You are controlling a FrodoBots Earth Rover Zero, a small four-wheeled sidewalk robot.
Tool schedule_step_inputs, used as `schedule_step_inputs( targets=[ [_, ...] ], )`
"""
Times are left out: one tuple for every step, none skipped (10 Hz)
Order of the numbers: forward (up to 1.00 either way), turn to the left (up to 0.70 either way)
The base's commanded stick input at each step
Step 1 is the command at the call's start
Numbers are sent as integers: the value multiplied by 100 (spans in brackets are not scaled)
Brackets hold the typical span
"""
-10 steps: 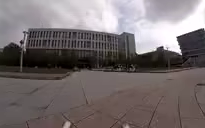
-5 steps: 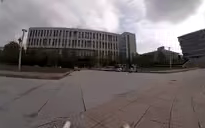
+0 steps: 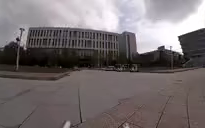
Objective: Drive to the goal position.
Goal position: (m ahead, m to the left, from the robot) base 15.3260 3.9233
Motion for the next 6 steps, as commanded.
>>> schedule_step_inputs(
  targets=[
    [70, 0],
    [70, 0],
    [70, 0],
    [70, 0],
    [70, 0],
    [70, 0]
  ],
)
